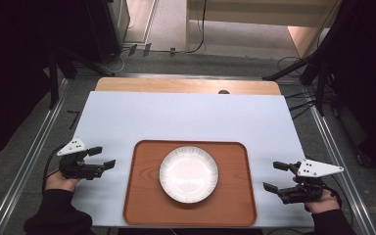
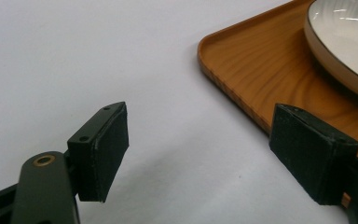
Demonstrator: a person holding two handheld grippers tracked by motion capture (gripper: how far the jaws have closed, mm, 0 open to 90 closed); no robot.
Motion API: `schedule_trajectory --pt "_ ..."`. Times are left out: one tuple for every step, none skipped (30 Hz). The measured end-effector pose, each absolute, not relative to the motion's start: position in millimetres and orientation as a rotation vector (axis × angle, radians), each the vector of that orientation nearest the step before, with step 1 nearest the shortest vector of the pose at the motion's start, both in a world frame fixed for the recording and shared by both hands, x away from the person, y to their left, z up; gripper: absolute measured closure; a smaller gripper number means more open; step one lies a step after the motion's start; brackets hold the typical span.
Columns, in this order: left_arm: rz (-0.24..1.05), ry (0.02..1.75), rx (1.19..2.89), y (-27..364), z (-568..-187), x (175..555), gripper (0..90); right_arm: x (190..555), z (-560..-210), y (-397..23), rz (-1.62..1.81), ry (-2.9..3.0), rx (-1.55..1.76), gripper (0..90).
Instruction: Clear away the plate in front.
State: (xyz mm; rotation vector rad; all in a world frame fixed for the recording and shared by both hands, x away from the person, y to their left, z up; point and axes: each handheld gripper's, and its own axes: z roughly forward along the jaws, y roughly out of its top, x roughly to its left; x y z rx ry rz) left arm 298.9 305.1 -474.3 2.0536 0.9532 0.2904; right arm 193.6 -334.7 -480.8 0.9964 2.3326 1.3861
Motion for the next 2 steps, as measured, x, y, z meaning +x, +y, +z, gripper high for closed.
schedule_trajectory --pt "0.304 0.957 2.063 304.5 -475.6 300.3 19.3 193.7 -480.8 -334.9 1.385 2.335 0.997 16.4" --pt "0.344 0.974 2.070 302.5 -478.3 302.3 17.7 193.7 -480.8 -334.9 1.385 2.335 0.997 16.4"
